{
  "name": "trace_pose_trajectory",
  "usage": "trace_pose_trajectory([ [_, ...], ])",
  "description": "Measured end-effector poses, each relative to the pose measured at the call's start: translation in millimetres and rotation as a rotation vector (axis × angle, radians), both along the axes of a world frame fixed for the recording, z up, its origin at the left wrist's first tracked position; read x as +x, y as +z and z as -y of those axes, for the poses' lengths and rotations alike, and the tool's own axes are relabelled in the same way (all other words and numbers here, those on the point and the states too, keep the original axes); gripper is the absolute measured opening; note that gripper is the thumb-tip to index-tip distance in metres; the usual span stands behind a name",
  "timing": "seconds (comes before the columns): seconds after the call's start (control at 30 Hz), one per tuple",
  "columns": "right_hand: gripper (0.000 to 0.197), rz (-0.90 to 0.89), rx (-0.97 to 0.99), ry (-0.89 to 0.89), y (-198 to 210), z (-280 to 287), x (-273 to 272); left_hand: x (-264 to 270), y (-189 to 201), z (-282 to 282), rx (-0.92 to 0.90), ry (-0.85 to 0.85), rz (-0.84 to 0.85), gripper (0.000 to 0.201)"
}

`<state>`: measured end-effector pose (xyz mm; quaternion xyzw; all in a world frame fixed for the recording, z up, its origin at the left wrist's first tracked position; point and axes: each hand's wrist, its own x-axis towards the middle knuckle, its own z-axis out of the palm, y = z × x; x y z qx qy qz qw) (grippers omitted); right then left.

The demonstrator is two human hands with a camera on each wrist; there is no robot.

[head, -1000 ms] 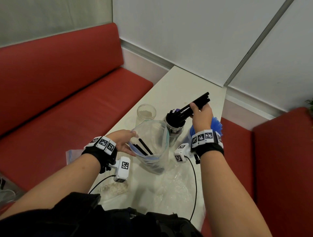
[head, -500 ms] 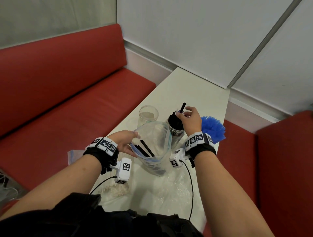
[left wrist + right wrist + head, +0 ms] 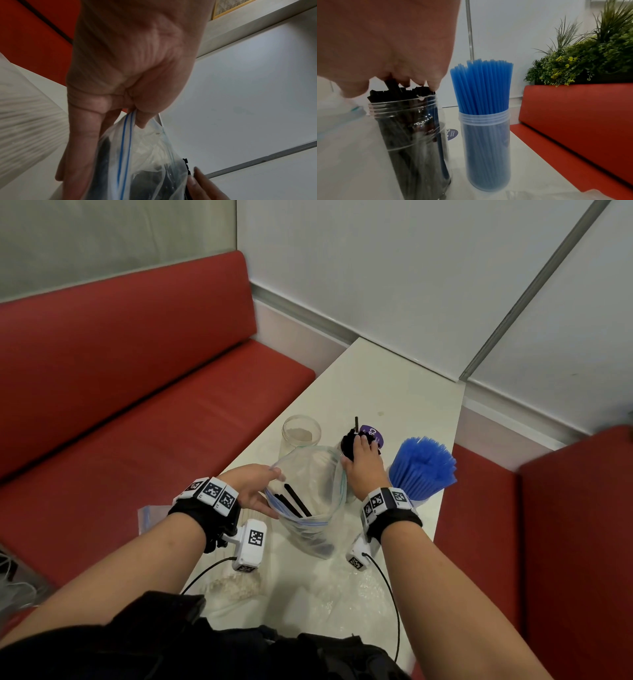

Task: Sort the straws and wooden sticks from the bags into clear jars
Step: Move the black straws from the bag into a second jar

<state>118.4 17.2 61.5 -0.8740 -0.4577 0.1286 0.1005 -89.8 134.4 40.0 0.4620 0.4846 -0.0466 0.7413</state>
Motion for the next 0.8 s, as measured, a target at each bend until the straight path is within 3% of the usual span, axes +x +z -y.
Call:
trace_pose_trajectory([
  [0.1, 0.065, 0.077, 0.099, -0.033, -1.3, 2.2, -7.8, -0.3, -1.6, 0.1, -0.009, -0.003, 0.000, 0.024],
  [0.17, 0.065, 0.126, 0.034, -0.029, -6.9, 6.1, -12.7, -0.4, -2.4, 0.7, -0.014, -0.002, -0.002, 0.024],
  [0.27, 0.065, 0.108, -0.099, 0.001, -16.8, 11.6, -15.7, -1.2, -2.1, 2.8, -0.019, -0.002, 0.000, 0.025],
  [0.4, 0.066, 0.091, 0.037, -0.036, -19.2, 13.7, -12.6, -2.7, -0.5, 5.7, -0.026, -0.011, 0.006, 0.024],
  [0.57, 0.059, 0.069, -0.068, -0.022, -14.9, 10.9, -7.1, -3.0, 1.6, 7.7, -0.024, -0.011, 0.010, 0.024],
  [0.7, 0.048, 0.121, 0.217, -0.055, -2.3, 2.4, -8.3, -5.7, 2.4, 4.5, -0.033, -0.006, 0.023, 0.026],
  [0.8, 0.043, -0.025, 0.463, -0.066, 9.8, -16.0, -19.0, -9.8, 0.1, -0.1, -0.040, -0.004, 0.041, 0.028],
])
